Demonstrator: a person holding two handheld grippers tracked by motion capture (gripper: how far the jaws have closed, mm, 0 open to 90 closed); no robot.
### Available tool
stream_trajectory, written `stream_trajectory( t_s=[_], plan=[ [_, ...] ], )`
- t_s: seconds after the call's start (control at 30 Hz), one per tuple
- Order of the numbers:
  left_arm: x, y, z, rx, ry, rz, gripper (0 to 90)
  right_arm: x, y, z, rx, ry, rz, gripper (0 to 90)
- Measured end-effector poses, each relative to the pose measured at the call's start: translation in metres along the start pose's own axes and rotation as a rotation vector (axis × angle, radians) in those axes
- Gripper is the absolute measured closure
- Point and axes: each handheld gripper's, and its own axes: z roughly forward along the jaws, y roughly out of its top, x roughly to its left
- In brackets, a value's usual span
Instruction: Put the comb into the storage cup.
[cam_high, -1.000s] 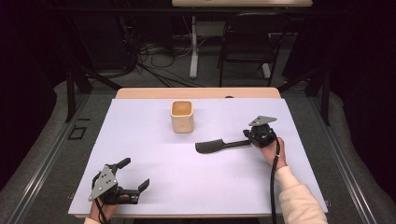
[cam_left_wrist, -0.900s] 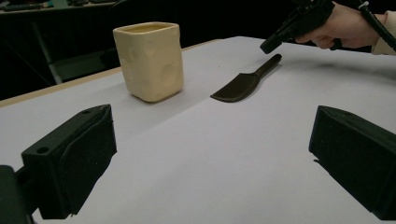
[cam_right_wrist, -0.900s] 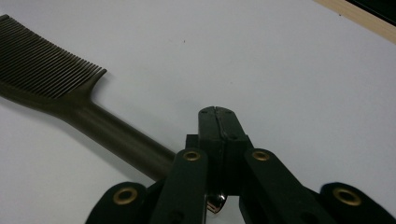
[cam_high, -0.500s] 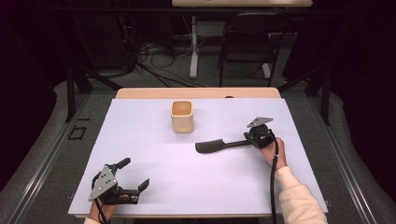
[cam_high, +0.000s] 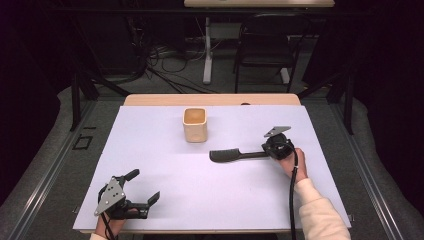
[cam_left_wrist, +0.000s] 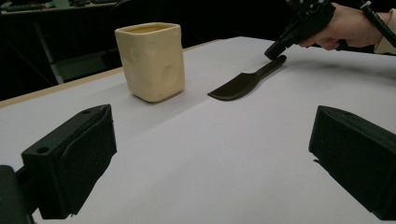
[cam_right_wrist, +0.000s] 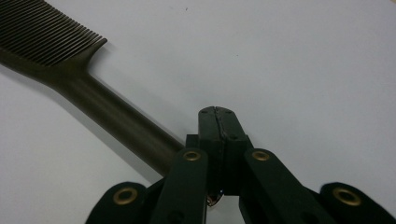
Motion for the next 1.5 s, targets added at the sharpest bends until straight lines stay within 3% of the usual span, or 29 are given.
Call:
stream_trajectory(
  t_s=[0.83,1.5],
  plan=[
    [-0.0002,0.0001,0.0000,0.003,-0.003,0.001,0.6,0.0051,-0.0010,-0.0055,0.064,0.038,0.017,90.0],
    [-0.0002,0.0003,-0.0002,0.001,-0.004,0.003,0.6,0.0082,-0.0010,-0.0092,0.088,0.055,0.000,90.0]
  ],
)
